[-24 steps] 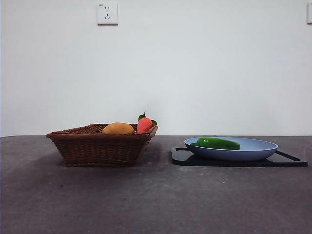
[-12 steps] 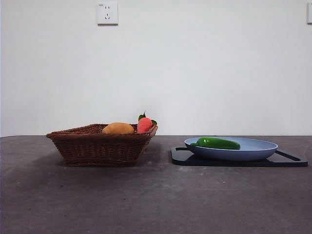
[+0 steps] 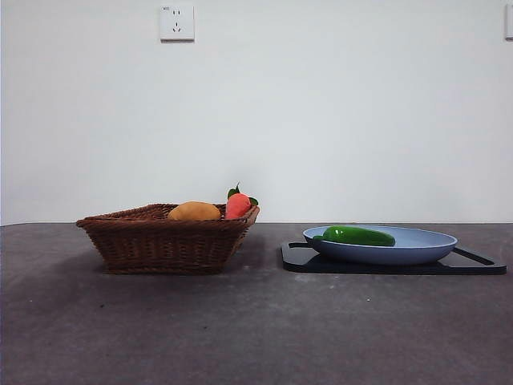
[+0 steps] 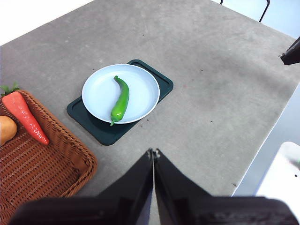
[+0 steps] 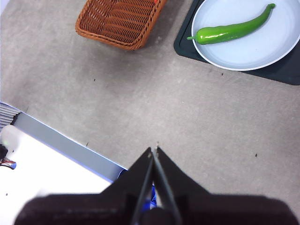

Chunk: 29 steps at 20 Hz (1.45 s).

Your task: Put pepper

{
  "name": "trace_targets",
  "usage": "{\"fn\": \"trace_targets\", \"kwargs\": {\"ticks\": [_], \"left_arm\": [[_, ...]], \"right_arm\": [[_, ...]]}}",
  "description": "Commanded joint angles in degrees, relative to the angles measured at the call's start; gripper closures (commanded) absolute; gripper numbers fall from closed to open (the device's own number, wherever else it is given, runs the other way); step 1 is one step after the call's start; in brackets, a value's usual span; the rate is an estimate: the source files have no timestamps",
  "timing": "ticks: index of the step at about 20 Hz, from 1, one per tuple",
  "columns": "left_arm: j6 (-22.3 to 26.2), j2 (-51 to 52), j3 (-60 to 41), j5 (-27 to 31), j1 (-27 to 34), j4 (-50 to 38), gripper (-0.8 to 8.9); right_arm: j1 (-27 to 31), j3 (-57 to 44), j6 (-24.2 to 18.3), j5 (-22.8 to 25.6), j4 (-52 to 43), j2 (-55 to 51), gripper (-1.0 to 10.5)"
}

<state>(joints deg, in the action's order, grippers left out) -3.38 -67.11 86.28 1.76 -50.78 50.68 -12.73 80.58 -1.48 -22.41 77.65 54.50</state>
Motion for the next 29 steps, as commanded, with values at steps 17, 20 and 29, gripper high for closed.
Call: {"fn": "trace_targets", "kwargs": {"ticks": [17,20,29], "left_arm": [[12.6,41.2,-38.3,-3.3,42.9,-44.4,8.06],[11.2,48.3,-51.2,-3.5,49.0,-51.5,8.05],[2.1,60.2,-76.3,-3.4,52.8,-53.3,8.05]], "right_arm": [[-0.1,1.1,0.1,0.0,0.8,0.2,9.4],[-0.1,1.1,0.1,0.0,0.8,0.2,9.4],[-0.1,1.1,0.1,0.0,0.8,0.2,9.4]]}}
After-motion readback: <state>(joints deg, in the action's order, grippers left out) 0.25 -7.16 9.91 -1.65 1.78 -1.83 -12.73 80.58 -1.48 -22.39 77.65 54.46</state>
